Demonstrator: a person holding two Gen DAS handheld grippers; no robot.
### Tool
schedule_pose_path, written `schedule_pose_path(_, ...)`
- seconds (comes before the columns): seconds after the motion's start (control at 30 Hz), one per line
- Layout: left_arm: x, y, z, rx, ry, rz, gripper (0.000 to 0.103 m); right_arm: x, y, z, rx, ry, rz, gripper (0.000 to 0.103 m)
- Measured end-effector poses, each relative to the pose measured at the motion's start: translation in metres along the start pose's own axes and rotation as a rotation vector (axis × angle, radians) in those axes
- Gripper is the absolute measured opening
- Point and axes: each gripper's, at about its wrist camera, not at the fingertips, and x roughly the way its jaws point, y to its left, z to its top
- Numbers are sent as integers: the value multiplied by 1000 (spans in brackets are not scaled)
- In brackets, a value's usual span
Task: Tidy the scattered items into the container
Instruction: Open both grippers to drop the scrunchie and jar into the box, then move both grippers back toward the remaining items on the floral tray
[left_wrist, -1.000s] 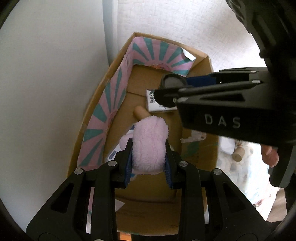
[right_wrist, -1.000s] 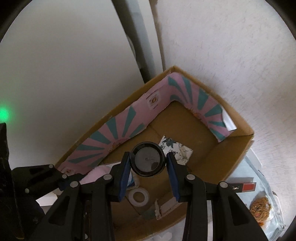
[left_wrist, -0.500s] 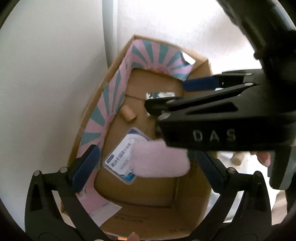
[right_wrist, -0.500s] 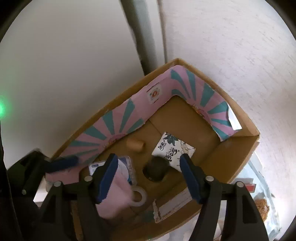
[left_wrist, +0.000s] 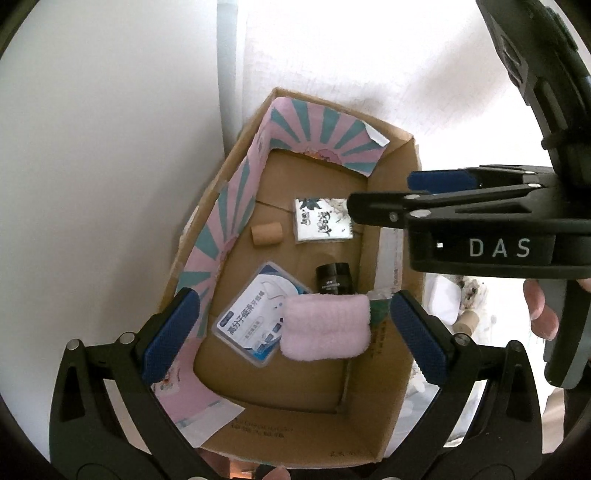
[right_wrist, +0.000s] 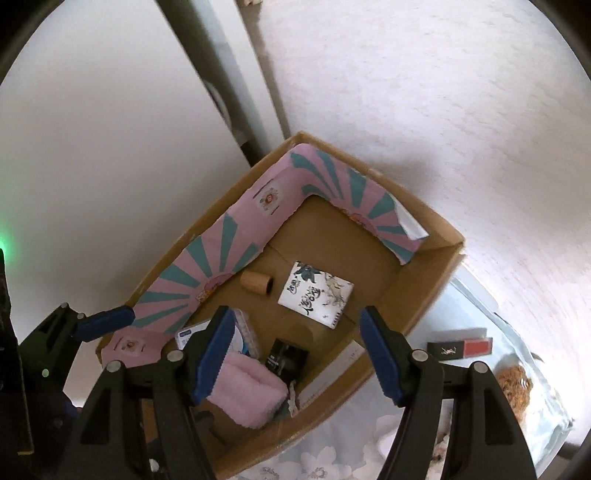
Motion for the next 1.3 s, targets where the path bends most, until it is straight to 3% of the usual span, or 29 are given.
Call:
schedule_pose_path(0.33, -17, -14, 6, 26, -22, 32, 103, -19, -16, -20, 84, 4, -13, 66)
schedule_pose_path(0.67, -35, -42, 26, 96, -54, 97, 103, -60, -53, -50, 184, -68, -51, 66)
schedule_pose_path(1.1, -55, -136, 47, 276, -123, -80, 103, -141, -145, -124, 372, -212, -164, 66)
schedule_pose_path(1.3, -30, -182, 42, 373, -69, -105, 103, -159, -185, -167, 456, -259, -188, 66)
